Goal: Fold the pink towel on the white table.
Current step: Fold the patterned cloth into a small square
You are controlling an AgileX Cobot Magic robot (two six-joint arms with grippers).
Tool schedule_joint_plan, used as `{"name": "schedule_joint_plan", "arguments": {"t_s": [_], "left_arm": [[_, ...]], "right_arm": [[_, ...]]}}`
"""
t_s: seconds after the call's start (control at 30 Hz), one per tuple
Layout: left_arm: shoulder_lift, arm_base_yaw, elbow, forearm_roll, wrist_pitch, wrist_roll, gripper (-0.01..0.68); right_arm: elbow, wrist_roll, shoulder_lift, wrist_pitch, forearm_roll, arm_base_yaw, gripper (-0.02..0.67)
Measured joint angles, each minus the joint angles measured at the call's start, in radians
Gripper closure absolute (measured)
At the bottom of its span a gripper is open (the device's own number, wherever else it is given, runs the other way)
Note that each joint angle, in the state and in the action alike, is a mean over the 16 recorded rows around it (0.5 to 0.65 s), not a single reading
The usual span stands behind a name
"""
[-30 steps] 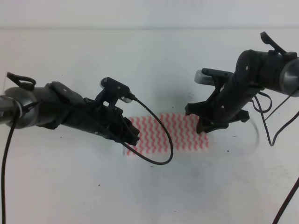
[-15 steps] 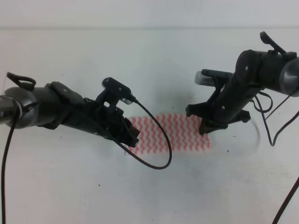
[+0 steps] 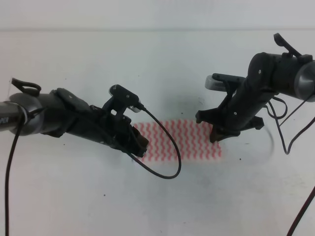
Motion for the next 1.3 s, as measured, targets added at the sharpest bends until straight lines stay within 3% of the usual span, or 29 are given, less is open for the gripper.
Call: {"name": "schedule_joint_plan", "arguments": {"t_s": [0.83, 1.3], "left_arm": [[0.011, 0.000, -0.001, -0.004, 0.008, -0.002, 0.678], [-0.023, 0.000, -0.002, 0.006, 0.017, 0.002, 0.678]], "right_arm": [[0.002, -0.119, -0.095, -0.079, 0.196, 0.024, 0.665], [0.000, -0.131, -0.095, -0.130, 0.230, 0.059, 0.665]]}}
